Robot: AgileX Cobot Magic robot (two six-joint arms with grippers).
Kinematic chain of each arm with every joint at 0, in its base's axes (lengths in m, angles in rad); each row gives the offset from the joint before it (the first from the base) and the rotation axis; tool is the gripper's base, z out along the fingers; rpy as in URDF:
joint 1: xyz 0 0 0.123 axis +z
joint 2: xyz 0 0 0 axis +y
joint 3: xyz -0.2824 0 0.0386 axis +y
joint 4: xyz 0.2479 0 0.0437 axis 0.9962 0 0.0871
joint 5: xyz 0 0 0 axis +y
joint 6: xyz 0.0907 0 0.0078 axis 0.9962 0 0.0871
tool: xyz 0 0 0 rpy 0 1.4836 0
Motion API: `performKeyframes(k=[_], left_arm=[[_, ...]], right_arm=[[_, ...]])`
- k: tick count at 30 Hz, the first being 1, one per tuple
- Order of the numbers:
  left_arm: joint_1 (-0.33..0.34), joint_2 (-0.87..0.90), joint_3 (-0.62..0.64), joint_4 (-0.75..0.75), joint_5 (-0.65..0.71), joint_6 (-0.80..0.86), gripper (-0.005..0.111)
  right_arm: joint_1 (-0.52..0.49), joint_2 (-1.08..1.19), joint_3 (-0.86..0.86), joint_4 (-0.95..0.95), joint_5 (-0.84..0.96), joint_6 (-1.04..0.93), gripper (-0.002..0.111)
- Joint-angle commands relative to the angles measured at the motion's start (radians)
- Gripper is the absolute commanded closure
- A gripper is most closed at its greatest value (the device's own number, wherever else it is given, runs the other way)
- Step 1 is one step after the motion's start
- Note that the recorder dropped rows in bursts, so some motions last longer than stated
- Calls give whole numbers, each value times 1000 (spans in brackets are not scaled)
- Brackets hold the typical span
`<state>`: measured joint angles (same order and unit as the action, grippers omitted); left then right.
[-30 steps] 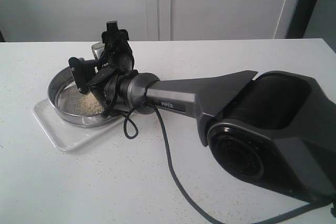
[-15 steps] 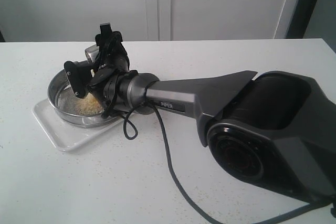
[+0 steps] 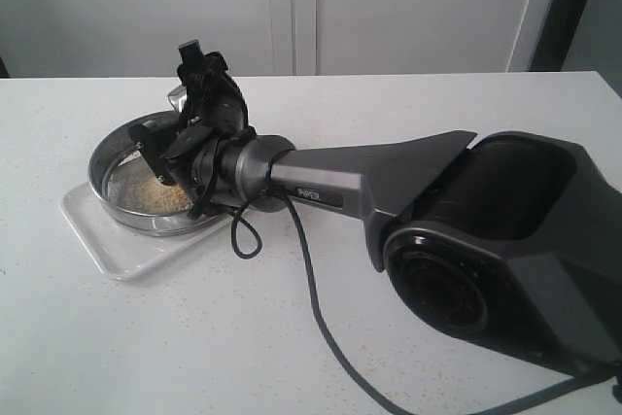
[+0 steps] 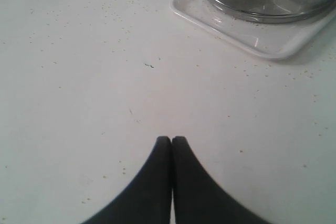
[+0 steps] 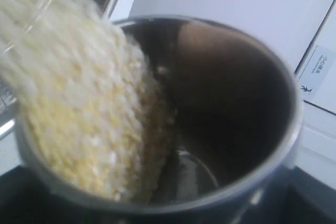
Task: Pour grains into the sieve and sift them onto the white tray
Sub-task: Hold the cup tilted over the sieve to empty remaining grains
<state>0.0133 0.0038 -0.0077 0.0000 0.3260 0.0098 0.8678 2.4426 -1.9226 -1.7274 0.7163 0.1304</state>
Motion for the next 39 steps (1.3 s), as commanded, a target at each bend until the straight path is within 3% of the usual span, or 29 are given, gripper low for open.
performKeyframes(k=[1,13,20,39], left_arm=[[1,-4,8,0,7,-10,107],[1,-4,8,0,7,-10,107],[1,-4,8,0,7,-10,107],[1,-4,8,0,7,-10,107]], right_arm=[[1,-10,-12,-17,26,-56,108],[1,-10,-12,-17,26,-60,108],[1,-10,-12,-17,29,-180,108],[18,-10,-12,-17,90,-267,108]])
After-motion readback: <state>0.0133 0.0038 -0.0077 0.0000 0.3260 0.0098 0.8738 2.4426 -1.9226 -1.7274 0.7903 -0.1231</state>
